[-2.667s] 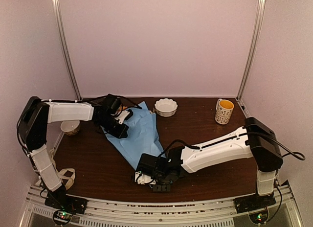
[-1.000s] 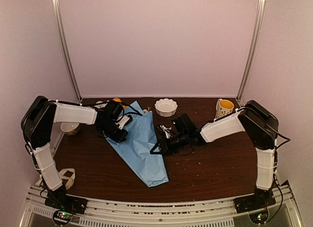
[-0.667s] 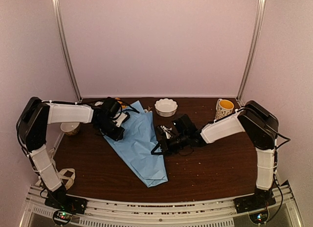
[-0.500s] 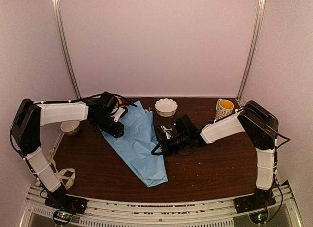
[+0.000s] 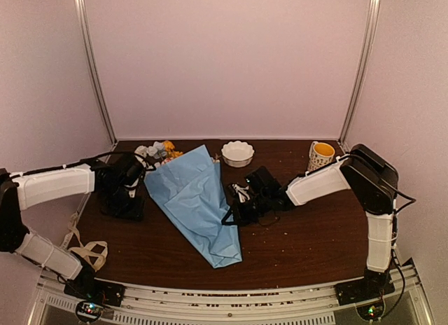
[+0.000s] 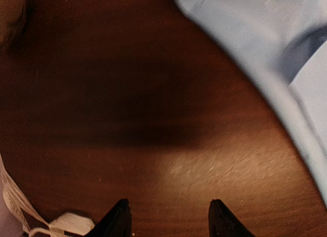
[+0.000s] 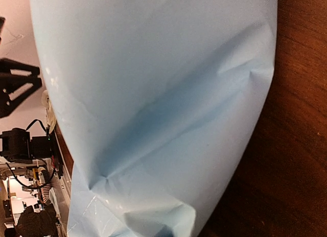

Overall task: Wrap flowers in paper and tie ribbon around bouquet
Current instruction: Pick up the ribbon from the corner of the board, then place the ribbon at the corner of the board, then pass from the right arm to the left

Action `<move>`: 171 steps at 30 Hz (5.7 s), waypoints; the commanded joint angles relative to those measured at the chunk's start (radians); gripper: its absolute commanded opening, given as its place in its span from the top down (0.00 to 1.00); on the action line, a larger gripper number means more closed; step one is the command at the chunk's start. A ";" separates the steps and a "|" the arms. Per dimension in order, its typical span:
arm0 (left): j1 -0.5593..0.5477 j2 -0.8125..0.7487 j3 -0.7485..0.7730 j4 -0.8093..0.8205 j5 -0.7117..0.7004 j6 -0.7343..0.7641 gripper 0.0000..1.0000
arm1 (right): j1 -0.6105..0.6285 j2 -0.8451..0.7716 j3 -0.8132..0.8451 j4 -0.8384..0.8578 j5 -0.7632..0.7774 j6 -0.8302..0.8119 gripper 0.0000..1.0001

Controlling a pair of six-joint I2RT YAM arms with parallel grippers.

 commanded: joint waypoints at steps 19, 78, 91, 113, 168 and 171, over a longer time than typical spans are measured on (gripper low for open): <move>0.206 -0.390 -0.443 -0.084 -0.058 -0.559 0.45 | 0.021 -0.030 0.026 -0.063 0.039 -0.076 1.00; -0.472 -0.332 0.199 0.299 0.253 0.334 1.00 | -0.003 -0.046 0.025 -0.123 0.023 -0.128 1.00; -0.786 0.115 0.349 -0.026 0.332 0.675 1.00 | -0.007 -0.066 0.049 -0.177 0.036 -0.147 1.00; -0.641 0.034 0.155 0.326 -0.068 0.399 0.16 | -0.006 -0.107 0.075 -0.195 0.051 -0.107 1.00; -0.039 0.319 -0.142 0.719 0.341 -0.413 1.00 | 0.014 -0.107 0.105 -0.253 0.103 -0.143 0.75; -0.036 0.318 -0.143 0.716 0.334 -0.412 1.00 | 0.014 -0.177 0.100 -0.369 0.171 -0.227 0.66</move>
